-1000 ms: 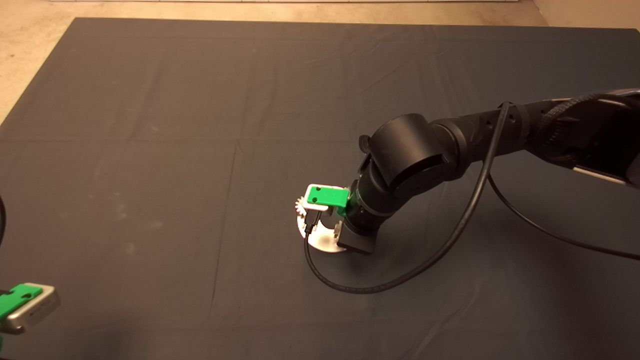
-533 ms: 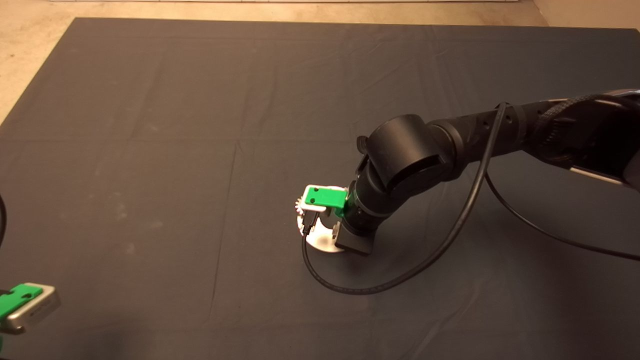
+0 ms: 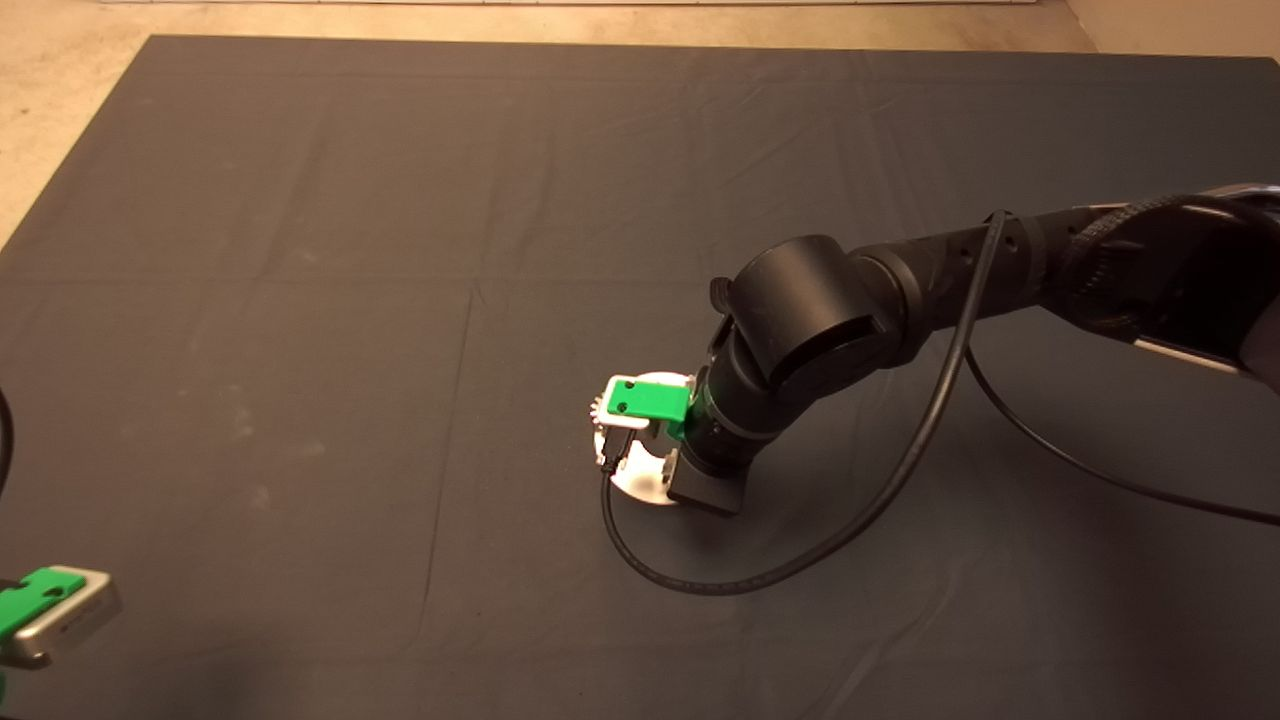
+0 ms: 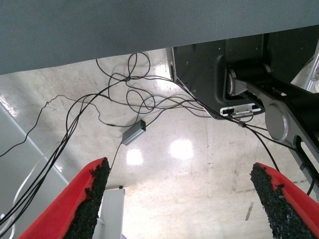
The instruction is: Install three planetary gears onto the carrier pins
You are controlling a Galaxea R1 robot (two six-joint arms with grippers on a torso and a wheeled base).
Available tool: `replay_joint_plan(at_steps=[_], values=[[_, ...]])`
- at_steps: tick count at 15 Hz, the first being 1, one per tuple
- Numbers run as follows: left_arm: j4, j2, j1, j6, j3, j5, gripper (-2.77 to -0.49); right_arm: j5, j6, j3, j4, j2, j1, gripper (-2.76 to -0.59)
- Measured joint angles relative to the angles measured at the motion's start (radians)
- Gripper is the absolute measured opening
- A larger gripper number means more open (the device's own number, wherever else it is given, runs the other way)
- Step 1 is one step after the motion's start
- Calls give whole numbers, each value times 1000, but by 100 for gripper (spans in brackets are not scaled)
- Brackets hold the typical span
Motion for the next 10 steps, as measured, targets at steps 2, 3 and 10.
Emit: replay_joint_plan(at_steps=[2, 3, 10], values=[[0, 0, 0, 0, 0, 0, -124, 0, 0, 0, 0, 0, -3, -231], [0, 0, 0, 0, 0, 0, -124, 1, 0, 0, 0, 1, -7, -232], [-1, 0, 0, 0, 0, 0, -124, 0, 0, 0, 0, 0, -30, -231]])
